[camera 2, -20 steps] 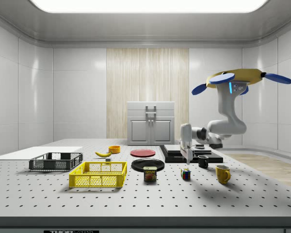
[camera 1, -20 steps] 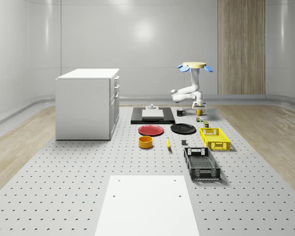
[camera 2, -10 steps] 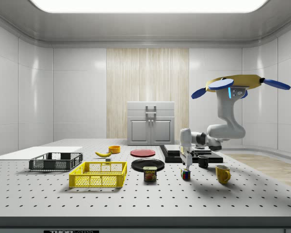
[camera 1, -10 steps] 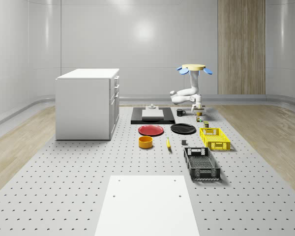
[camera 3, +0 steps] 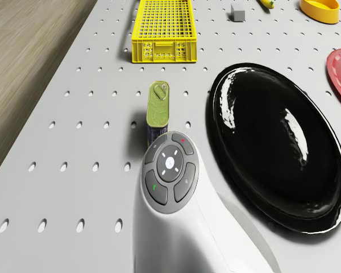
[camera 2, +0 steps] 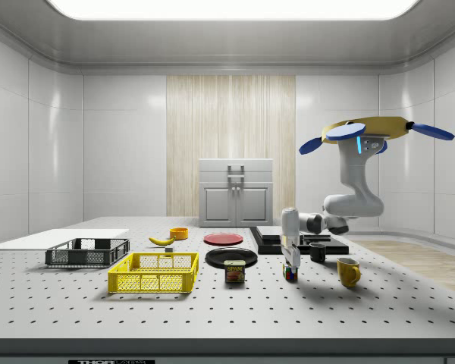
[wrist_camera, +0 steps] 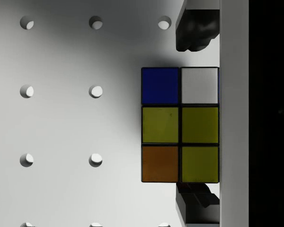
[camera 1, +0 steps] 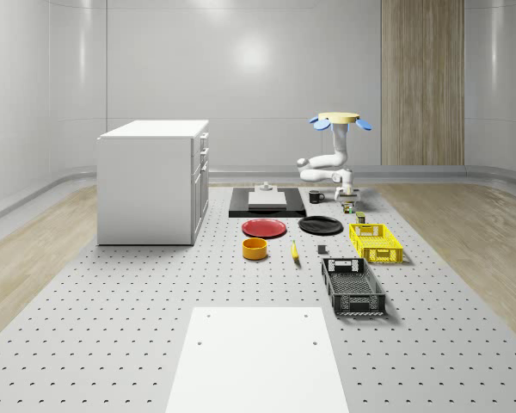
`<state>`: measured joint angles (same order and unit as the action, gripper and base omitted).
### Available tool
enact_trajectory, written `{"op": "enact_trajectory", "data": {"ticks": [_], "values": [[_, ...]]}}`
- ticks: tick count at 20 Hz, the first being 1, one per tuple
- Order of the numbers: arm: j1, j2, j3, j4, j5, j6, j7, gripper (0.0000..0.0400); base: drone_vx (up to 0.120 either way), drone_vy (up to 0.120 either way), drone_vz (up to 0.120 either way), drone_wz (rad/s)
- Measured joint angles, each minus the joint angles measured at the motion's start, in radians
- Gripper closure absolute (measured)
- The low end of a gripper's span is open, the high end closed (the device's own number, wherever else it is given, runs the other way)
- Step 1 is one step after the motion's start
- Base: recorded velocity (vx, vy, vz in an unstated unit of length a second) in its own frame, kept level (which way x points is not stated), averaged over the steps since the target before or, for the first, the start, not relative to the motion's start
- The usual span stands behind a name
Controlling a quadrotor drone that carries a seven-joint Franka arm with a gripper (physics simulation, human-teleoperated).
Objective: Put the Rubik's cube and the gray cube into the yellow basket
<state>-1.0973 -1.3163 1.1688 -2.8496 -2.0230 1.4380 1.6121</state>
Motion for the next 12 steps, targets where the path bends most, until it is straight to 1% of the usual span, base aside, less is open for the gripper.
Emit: {"op": "enact_trajectory", "data": {"ticks": [5, 12], "values": [[0.000, -0.015, -0.020, 0.008, -0.016, 0.023, -0.004, 0.0000, 0.000, 0.000, 0.000, 0.000], [-0.004, -0.029, -0.026, 0.013, -0.018, 0.040, -0.003, 0.0000, 0.000, 0.000, 0.000, 0.000]]}}
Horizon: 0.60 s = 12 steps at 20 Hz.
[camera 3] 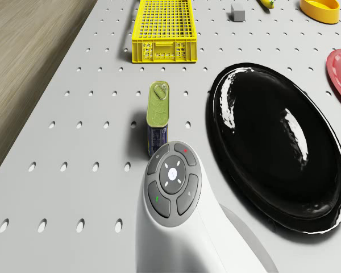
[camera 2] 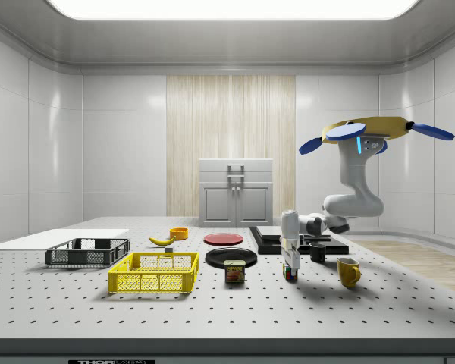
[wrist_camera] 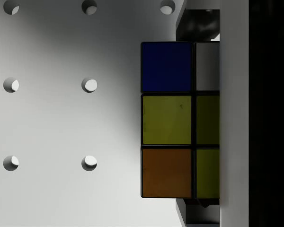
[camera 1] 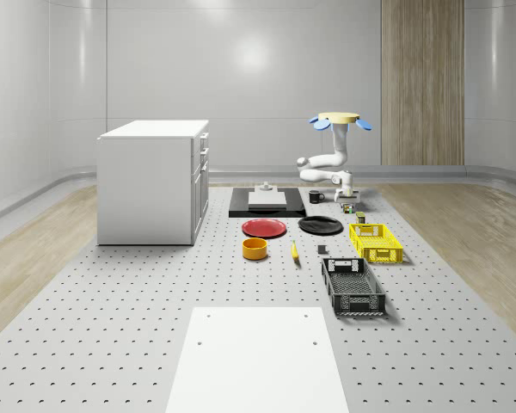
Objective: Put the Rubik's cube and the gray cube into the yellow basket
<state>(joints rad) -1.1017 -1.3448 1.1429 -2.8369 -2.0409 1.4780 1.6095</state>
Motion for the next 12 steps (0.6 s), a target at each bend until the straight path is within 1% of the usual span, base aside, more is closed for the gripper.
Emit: {"op": "enact_trajectory", "data": {"ticks": [4, 7, 12], "values": [[-0.003, -0.007, -0.008, 0.004, -0.006, 0.011, 0.001, 0.0000, 0.000, 0.000, 0.000, 0.000], [-0.006, -0.012, -0.013, 0.006, -0.009, 0.018, 0.002, 0.0040, 0.000, 0.000, 0.000, 0.000], [-0.009, -0.019, -0.015, 0.009, -0.009, 0.026, 0.004, 0.0065, 0.000, 0.000, 0.000, 0.000]]}}
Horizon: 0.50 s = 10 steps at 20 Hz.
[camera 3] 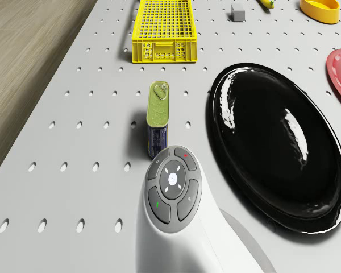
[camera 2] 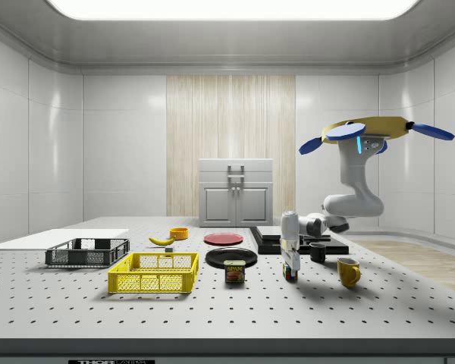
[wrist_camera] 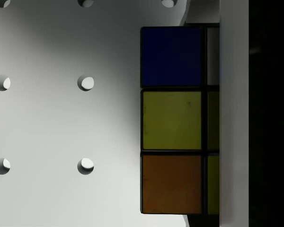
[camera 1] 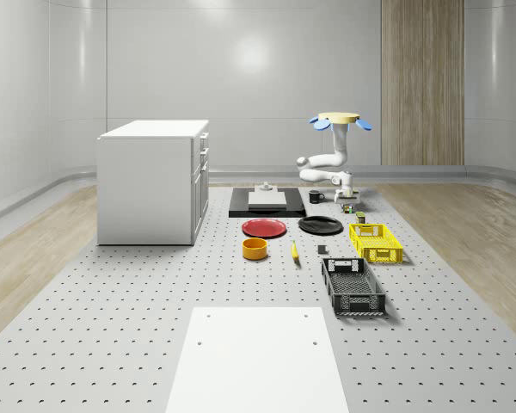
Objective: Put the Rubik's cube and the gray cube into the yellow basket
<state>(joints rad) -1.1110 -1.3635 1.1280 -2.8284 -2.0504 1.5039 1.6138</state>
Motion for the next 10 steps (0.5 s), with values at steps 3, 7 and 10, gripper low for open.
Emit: {"op": "enact_trajectory", "data": {"ticks": [3, 7, 10], "values": [[-0.002, -0.004, 0.000, 0.001, 0.001, 0.004, 0.001, 0.0070, 0.000, 0.000, 0.000, 0.000], [-0.003, -0.007, 0.011, -0.002, 0.012, 0.003, 0.004, 0.0073, 0.000, 0.000, 0.000, 0.000], [-0.003, -0.008, 0.041, -0.012, 0.042, -0.009, 0.009, 0.0074, 0.000, 0.000, 0.000, 0.000]]}}
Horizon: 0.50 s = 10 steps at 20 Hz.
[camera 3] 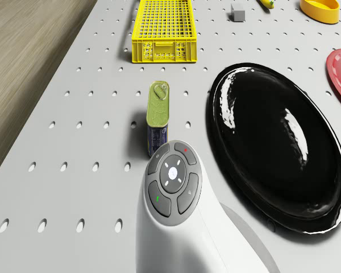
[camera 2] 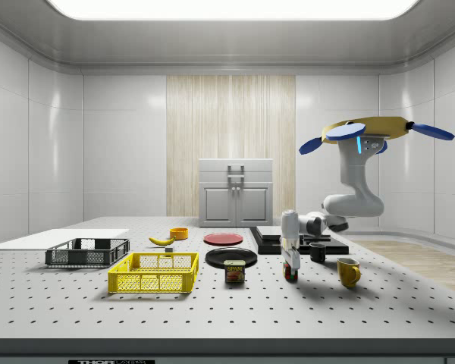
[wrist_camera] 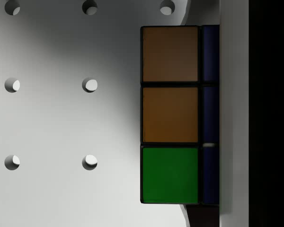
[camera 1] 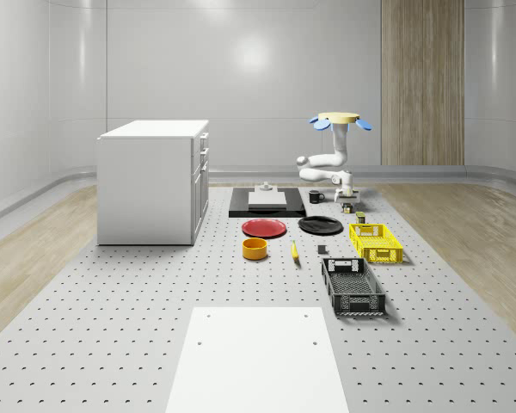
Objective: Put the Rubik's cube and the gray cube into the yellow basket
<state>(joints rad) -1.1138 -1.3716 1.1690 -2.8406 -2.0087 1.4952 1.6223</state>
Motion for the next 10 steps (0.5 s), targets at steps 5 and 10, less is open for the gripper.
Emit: {"op": "enact_trajectory", "data": {"ticks": [5, 10], "values": [[-0.001, 0.000, 0.074, -0.020, 0.072, -0.027, 0.011, 0.0075, 0.000, 0.000, 0.032, 0.000], [-0.006, -0.004, 0.133, -0.030, 0.130, -0.042, 0.021, 0.0075, 0.000, 0.000, 0.120, 0.000]]}}
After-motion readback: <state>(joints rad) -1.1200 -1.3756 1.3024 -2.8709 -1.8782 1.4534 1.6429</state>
